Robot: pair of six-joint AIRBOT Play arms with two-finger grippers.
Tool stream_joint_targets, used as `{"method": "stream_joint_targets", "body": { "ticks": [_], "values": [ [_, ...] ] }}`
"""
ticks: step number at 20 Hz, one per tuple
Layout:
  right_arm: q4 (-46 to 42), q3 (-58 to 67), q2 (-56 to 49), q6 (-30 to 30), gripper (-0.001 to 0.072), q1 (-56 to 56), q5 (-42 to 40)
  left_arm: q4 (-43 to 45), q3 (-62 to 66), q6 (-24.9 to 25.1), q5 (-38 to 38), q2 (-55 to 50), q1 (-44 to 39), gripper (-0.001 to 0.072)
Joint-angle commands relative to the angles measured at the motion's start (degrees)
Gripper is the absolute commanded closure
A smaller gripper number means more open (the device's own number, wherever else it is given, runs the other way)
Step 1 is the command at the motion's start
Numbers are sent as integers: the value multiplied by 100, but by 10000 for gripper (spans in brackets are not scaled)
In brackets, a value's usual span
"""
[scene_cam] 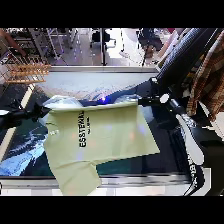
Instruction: Fold the clothes and pants, and hang the long-sleeved shirts on hangers.
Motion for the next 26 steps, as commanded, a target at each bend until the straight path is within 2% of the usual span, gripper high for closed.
{"method": "stream_joint_targets", "body": {
  "ticks": [1, 5, 9, 10, 11, 12, 14, 15, 17, 21, 26],
  "values": [
    [-118, 66, -76, 61, 696, -269, 1246, 400, 105, -186, -2096, -153, 448, 704],
    [-363, 63, -81, 66, 695, -321, 1897, 1801, 87, -802, -2658, -199, 398, 703],
    [-671, 66, -83, 192, 692, -323, 2479, 2520, 83, -1108, -2955, -214, 236, 698],
    [-667, 66, -81, 219, 505, -323, 2691, 2538, 83, -1110, -2964, -214, 236, 533],
    [-675, 66, -79, 210, 123, -350, 3106, 2538, 83, -1119, -3036, -205, 243, 219],
    [-765, 52, -79, 177, 150, -409, 3650, 2621, 83, -1215, -3248, -170, 243, 124],
    [-758, -190, -61, 186, 191, -772, 4887, 3388, 33, -1355, -3571, 79, 243, 126],
    [-632, -490, 35, 188, 196, -1025, 5202, 3882, -166, -1414, -3523, 363, 251, 126],
    [-472, -1386, 481, 129, 195, -1558, 5215, 4360, -940, -1408, -3195, 1161, 295, 126],
    [-374, -2809, 1364, -595, 193, -2446, 4916, 4413, -3145, -1338, -2382, 2798, 396, 126],
    [162, -3418, 1429, -1097, 212, -2566, 4513, 4085, -4500, -1211, -1749, 3530, 372, 137]
  ]
}}
